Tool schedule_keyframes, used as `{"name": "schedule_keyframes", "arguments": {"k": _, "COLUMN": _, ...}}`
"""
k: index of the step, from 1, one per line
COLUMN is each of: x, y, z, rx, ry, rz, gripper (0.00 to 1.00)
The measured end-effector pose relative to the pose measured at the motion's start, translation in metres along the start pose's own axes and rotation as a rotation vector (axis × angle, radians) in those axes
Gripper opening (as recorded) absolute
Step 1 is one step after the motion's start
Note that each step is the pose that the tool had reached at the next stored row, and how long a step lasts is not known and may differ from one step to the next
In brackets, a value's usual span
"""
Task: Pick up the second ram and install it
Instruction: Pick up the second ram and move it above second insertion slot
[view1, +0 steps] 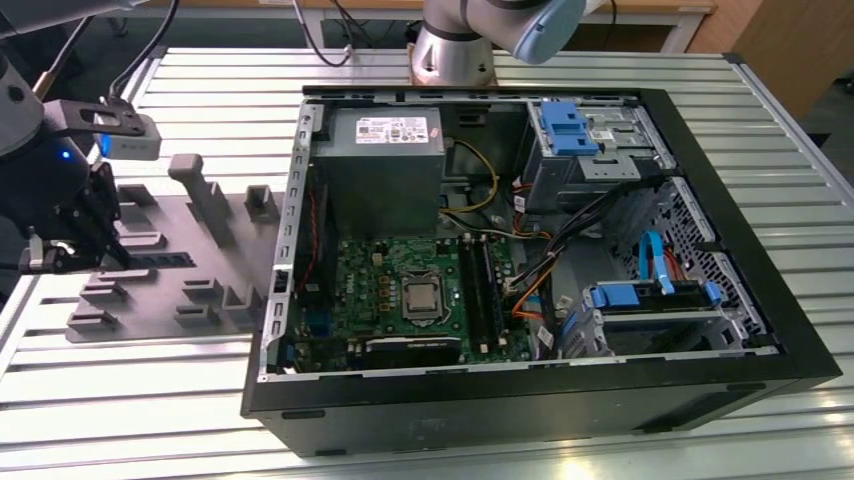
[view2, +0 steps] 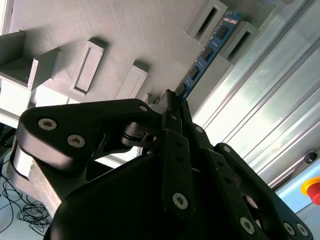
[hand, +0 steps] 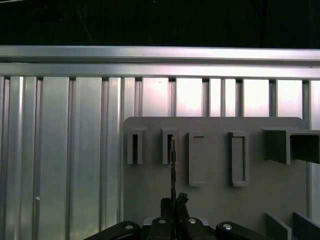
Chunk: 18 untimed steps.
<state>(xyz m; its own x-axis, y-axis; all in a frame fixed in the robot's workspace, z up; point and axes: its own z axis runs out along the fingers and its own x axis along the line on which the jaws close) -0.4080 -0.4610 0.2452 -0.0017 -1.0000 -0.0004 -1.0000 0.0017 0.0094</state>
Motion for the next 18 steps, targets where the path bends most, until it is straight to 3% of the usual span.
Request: {"name": "schedule_keyframes", "arguments": {"k": 18, "x": 0.0, "y": 0.0001, "z": -0.0089, "rx": 0.0, "ry": 0.0, "rz": 0.0, "gripper": 0.14}}
